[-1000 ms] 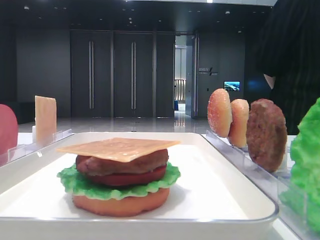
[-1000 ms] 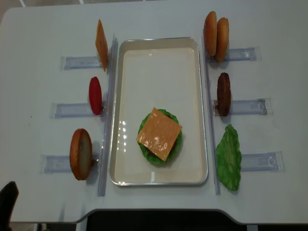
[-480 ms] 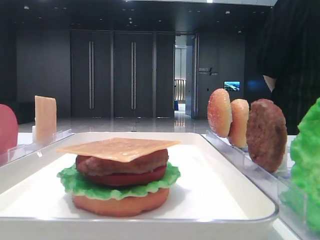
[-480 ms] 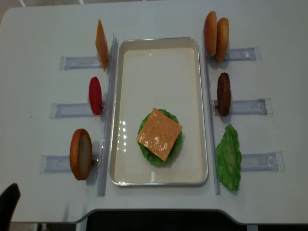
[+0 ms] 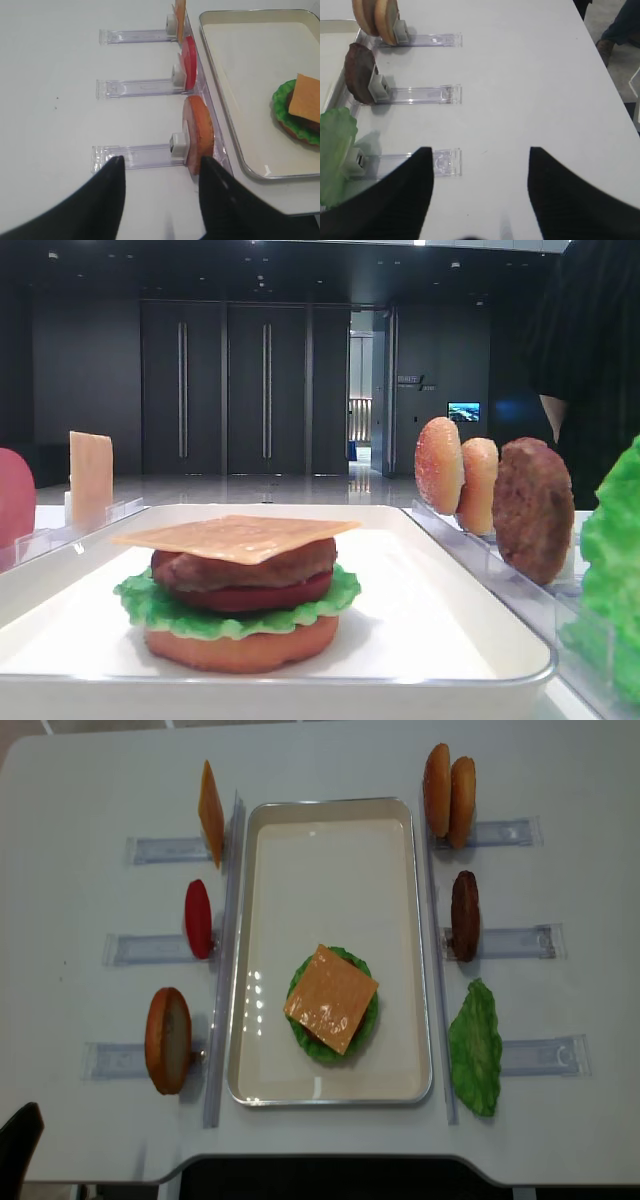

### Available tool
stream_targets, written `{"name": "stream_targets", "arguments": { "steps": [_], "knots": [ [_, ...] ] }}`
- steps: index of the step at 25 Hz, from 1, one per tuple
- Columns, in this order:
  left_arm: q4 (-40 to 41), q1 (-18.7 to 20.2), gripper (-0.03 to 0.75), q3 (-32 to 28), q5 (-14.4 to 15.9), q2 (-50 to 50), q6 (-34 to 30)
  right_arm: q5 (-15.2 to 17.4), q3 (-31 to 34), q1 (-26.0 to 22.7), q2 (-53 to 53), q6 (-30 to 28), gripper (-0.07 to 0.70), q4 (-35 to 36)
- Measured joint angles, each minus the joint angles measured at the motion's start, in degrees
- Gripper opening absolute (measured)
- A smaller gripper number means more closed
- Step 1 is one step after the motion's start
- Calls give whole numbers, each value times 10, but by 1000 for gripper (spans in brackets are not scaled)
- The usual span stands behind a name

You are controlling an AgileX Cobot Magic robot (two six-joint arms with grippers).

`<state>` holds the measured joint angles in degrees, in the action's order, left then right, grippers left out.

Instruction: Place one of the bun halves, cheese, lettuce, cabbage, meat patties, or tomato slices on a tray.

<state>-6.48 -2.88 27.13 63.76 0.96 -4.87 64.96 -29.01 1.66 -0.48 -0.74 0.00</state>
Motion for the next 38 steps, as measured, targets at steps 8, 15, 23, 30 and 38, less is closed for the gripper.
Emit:
{"name": "stream_targets", "arguments": {
  "steps": [8, 15, 23, 30, 38],
  "knots": [
    [0, 0, 366, 0, 0, 0, 0, 0, 0, 0, 0, 0, 400, 0],
    [5, 0, 360, 0, 0, 0, 0, 0, 0, 0, 0, 0, 400, 0],
    [14, 0, 288, 0, 0, 0, 0, 0, 0, 0, 0, 0, 400, 0],
    [14, 0, 232, 0, 0, 0, 0, 0, 0, 0, 0, 0, 400, 0],
    [14, 1, 172, 0, 0, 0, 0, 0, 0, 0, 0, 0, 400, 0]
  ]
}}
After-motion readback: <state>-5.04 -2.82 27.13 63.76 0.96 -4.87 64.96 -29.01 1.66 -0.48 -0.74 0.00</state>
